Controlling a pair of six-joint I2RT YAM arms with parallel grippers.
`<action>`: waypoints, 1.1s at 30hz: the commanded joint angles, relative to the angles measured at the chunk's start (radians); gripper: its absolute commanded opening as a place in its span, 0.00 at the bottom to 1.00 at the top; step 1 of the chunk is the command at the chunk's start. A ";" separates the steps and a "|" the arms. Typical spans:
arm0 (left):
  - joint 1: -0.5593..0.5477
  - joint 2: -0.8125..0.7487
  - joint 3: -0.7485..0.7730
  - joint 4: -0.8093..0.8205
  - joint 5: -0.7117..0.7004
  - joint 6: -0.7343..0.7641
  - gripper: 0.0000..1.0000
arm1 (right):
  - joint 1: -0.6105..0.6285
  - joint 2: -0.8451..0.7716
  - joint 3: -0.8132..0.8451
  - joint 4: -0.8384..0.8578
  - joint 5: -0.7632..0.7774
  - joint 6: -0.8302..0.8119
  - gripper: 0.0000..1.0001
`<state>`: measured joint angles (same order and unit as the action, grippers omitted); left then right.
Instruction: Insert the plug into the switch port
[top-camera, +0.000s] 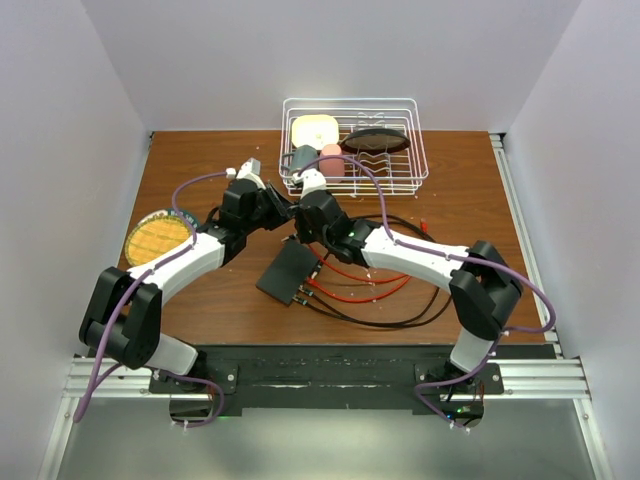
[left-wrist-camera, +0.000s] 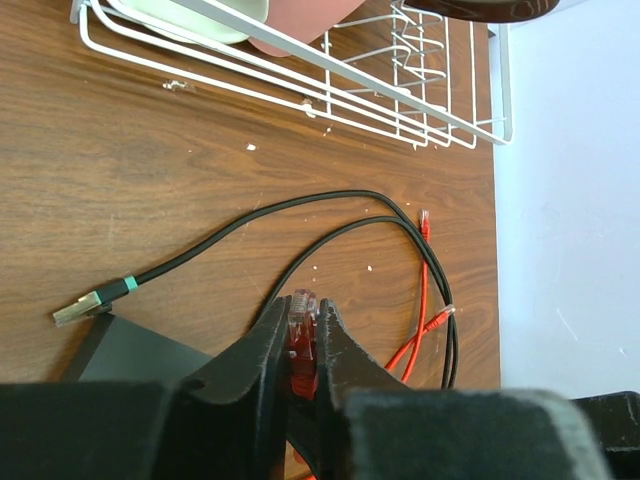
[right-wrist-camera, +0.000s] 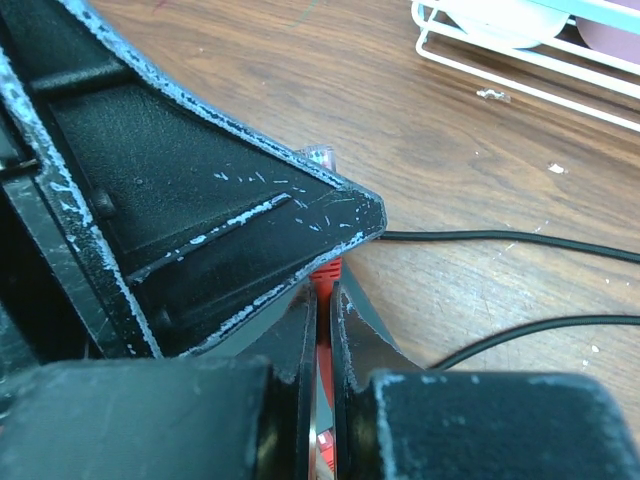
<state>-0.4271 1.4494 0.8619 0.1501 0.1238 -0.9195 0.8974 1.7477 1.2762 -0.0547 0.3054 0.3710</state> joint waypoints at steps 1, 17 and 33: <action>0.031 -0.007 0.015 0.032 0.023 0.042 0.30 | -0.002 -0.069 -0.023 0.050 0.023 -0.018 0.00; 0.099 -0.043 -0.023 0.083 0.181 0.174 0.68 | -0.002 -0.215 -0.227 0.082 -0.199 -0.107 0.00; 0.099 -0.054 -0.031 0.052 0.198 0.278 0.61 | -0.003 -0.243 -0.250 -0.045 -0.106 -0.204 0.00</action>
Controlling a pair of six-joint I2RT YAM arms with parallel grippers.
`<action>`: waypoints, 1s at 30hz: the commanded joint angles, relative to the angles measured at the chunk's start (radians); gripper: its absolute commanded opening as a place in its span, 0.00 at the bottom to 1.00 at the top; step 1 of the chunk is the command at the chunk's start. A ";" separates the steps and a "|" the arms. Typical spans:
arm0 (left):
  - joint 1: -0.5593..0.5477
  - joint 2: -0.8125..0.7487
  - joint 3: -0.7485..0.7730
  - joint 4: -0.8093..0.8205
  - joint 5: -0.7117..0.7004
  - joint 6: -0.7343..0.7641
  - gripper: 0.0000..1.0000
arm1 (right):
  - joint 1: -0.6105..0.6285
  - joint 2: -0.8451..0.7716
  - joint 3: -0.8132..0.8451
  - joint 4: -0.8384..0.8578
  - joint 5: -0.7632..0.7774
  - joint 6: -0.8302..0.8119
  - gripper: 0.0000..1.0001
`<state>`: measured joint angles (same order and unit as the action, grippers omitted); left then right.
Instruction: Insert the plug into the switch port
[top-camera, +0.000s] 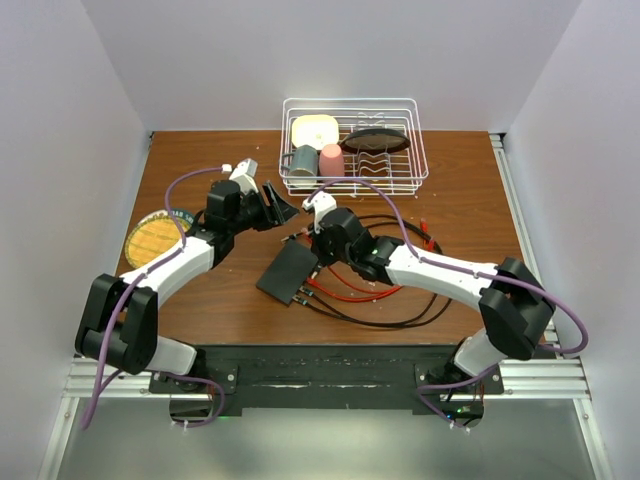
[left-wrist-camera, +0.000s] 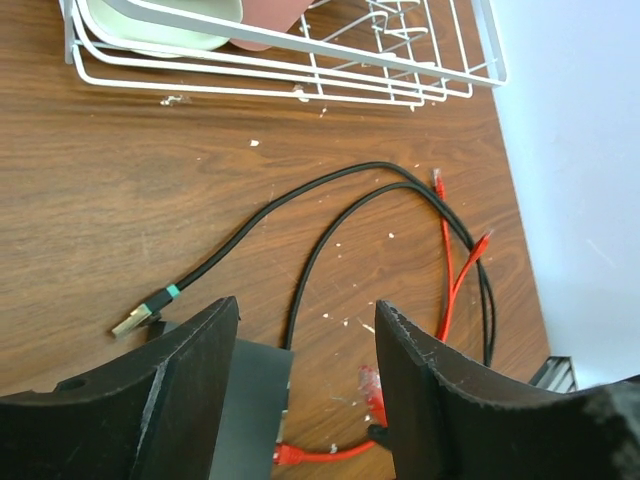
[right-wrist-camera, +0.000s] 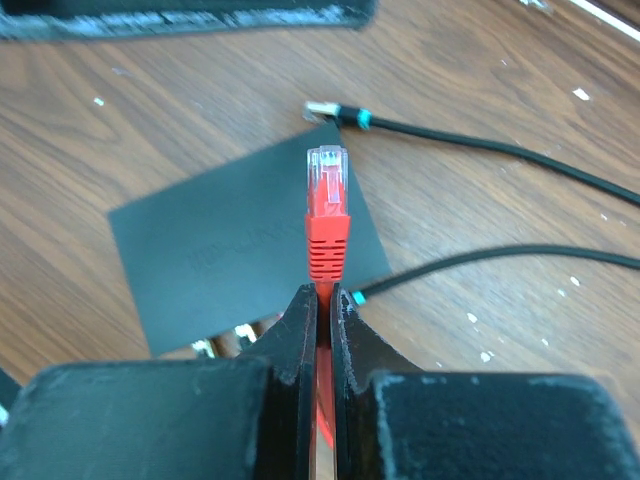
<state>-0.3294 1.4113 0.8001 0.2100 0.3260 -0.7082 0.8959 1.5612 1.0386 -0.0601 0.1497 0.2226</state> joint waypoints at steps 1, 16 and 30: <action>0.001 -0.008 0.034 -0.018 -0.005 0.078 0.60 | -0.002 -0.056 -0.017 -0.046 0.056 -0.058 0.00; 0.010 0.113 0.042 -0.112 -0.038 0.145 0.59 | -0.002 -0.040 -0.109 -0.092 0.024 -0.098 0.00; 0.013 0.205 0.016 -0.092 -0.030 0.162 0.56 | 0.000 0.125 -0.045 -0.138 -0.004 -0.141 0.00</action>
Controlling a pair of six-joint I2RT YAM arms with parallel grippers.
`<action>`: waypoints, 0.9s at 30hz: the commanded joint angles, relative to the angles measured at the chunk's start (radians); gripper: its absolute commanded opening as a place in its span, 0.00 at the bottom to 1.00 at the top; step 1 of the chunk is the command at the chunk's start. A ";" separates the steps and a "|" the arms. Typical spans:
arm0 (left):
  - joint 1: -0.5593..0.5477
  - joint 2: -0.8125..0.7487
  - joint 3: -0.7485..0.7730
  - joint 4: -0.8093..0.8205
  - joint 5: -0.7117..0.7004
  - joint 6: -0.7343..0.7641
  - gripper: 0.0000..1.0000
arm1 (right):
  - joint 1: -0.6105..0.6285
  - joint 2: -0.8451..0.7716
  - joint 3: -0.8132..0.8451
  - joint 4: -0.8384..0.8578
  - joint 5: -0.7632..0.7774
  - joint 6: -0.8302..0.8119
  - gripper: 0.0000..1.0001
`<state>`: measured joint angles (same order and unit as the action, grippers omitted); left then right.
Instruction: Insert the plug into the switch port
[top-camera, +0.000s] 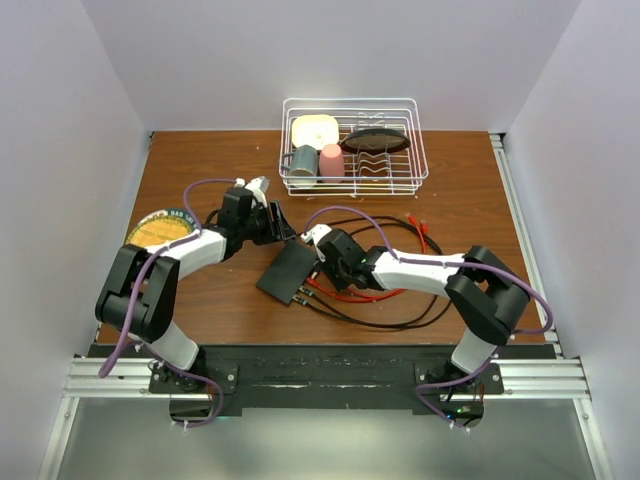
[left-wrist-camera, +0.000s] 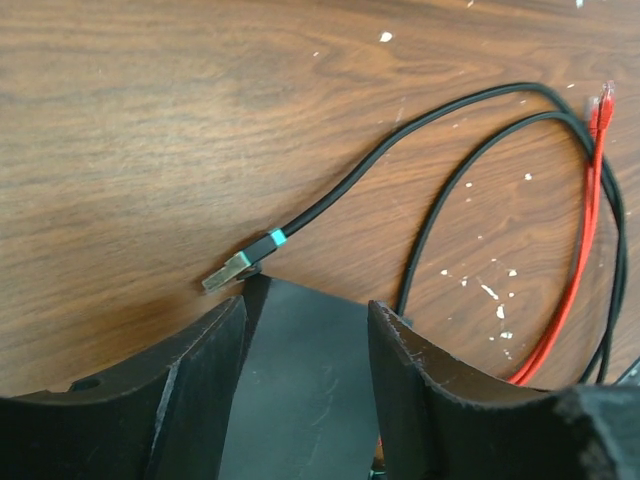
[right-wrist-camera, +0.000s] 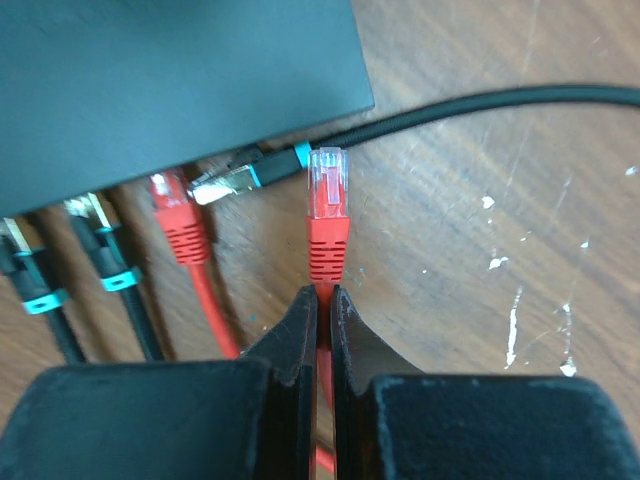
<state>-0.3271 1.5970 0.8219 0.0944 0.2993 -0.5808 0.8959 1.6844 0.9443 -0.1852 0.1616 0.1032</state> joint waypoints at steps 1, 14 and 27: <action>0.011 0.027 -0.007 0.022 -0.002 0.036 0.56 | 0.000 0.001 0.050 -0.014 -0.019 -0.023 0.00; 0.013 0.104 -0.006 0.039 0.041 0.038 0.54 | 0.008 0.006 0.071 -0.042 -0.062 -0.060 0.00; 0.013 0.118 0.000 0.041 0.060 0.032 0.54 | 0.031 0.078 0.128 -0.091 -0.059 -0.076 0.00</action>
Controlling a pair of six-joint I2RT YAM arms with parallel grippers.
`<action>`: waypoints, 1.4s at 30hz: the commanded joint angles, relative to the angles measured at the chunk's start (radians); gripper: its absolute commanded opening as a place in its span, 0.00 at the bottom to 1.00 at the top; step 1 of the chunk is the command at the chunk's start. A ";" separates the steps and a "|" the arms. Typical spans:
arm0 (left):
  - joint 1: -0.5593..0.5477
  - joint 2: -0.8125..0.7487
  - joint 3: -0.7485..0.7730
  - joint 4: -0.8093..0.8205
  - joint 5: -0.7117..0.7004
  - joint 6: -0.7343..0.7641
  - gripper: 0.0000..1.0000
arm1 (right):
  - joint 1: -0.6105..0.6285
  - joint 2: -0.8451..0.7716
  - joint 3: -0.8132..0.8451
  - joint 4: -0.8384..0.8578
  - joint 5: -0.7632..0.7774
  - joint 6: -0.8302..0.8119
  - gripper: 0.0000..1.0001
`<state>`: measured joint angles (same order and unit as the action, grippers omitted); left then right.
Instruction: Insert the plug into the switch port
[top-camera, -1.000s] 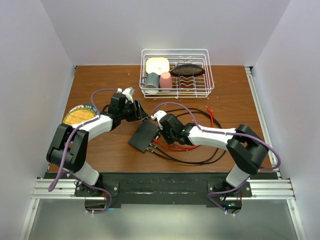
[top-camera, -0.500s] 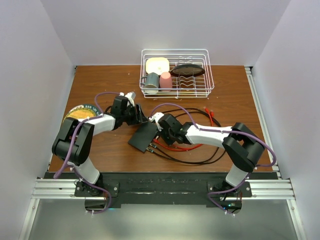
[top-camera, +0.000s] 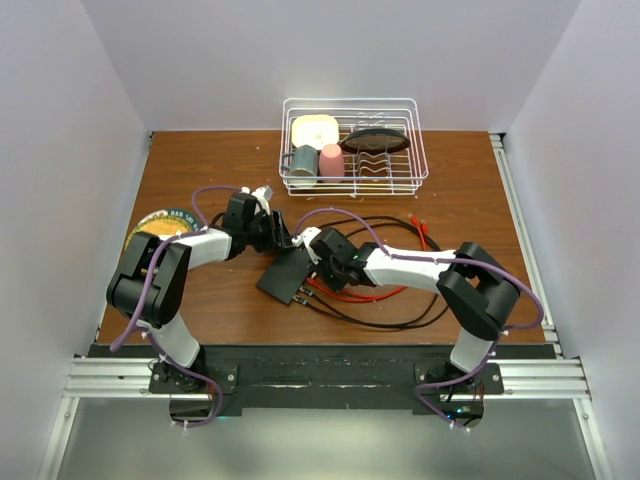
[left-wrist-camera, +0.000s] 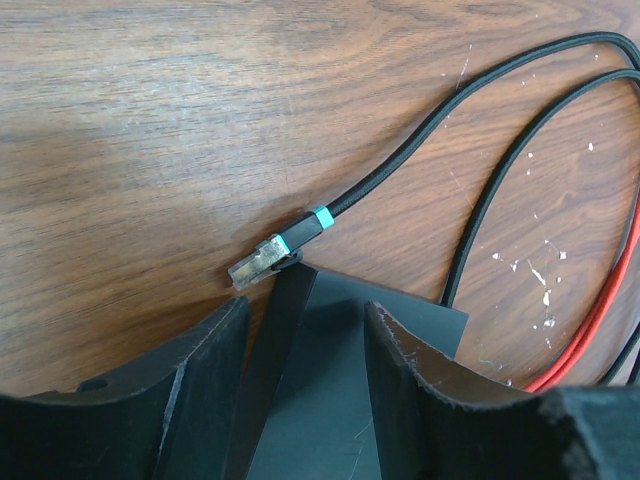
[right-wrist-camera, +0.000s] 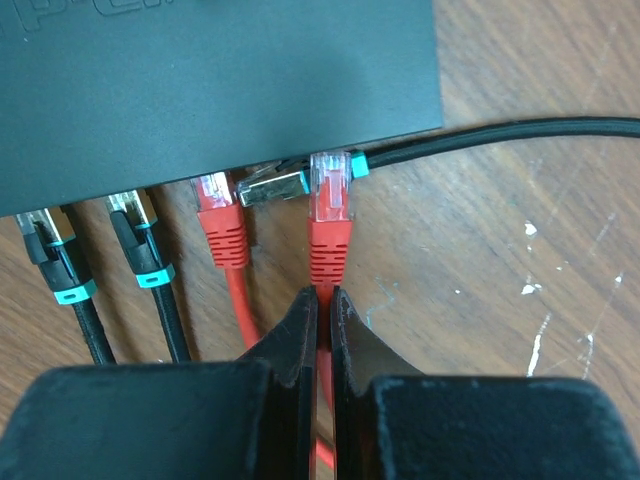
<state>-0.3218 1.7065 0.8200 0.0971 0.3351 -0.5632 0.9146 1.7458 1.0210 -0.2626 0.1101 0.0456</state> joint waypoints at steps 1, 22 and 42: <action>0.007 0.008 0.002 0.039 0.028 0.014 0.54 | 0.013 0.017 0.050 -0.015 -0.006 -0.016 0.00; 0.007 0.039 0.025 0.044 0.091 0.002 0.54 | 0.089 0.057 0.128 -0.040 0.022 -0.030 0.00; 0.007 0.048 0.064 0.036 0.120 -0.001 0.59 | 0.095 0.161 0.194 -0.124 0.168 -0.041 0.00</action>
<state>-0.3012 1.7420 0.8429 0.1371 0.3752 -0.5564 1.0107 1.8915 1.2186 -0.4046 0.2295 0.0319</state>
